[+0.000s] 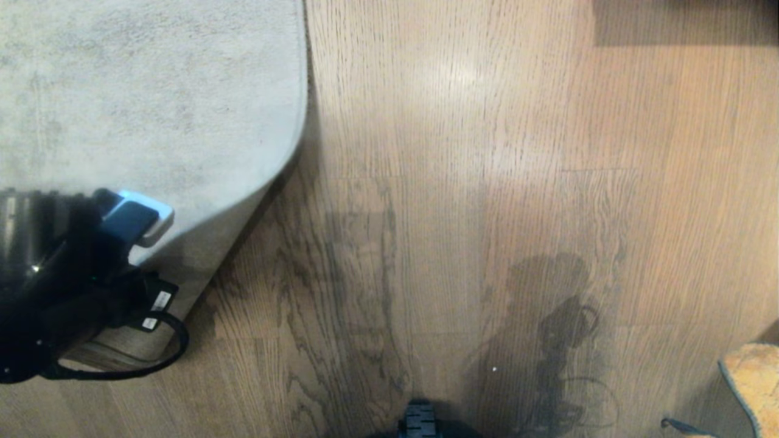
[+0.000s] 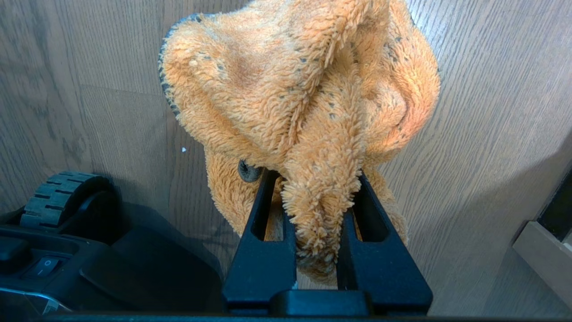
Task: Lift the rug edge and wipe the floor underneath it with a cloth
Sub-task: Lift up the carpet
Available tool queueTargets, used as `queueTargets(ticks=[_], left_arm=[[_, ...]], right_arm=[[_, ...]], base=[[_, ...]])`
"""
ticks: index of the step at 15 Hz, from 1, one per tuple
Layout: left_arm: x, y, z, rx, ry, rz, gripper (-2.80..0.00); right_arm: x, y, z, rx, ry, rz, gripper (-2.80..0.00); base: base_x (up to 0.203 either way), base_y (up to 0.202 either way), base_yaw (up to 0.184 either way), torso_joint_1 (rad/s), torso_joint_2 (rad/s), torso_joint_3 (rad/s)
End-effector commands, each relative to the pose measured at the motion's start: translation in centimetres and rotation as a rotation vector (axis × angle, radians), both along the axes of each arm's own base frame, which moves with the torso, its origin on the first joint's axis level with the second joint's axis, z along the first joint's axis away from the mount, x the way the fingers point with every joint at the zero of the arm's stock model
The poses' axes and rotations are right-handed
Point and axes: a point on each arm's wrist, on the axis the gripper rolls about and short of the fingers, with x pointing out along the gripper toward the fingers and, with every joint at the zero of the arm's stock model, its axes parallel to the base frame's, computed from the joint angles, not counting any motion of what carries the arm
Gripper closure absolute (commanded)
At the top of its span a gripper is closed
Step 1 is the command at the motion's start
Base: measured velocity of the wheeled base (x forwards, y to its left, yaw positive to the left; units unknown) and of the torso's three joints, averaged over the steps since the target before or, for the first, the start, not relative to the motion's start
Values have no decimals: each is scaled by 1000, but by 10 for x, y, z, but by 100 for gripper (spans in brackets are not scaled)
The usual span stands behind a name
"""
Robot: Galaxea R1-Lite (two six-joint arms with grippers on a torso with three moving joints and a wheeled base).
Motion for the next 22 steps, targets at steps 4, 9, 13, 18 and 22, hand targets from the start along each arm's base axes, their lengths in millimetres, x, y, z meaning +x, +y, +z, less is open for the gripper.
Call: queueTargets(ticks=[4,9,13,18,22], left_arm=[[-9,10,2,-14,-17,23,0],[-16,11,1,-21,-18,11,0],[-19,12,-1,-20,-16,12,0],[-23,14,-3,-20,-14,19,0],[-23,15,-4,-20,-13,26,0]], right_arm=[[0,0,0,-1,1,1,0],[0,0,0,-2,1,2,0],[0,0,0,-2,1,0,0],[0,0,0,-1,1,1,0],[0,0,0,-2,1,1,0]], base=[[0,0,0,0,0,0],[0,0,0,0,0,0],[0,0,0,0,0,0],[0,0,0,0,0,0],[3,13,-1,-1,-1,1]])
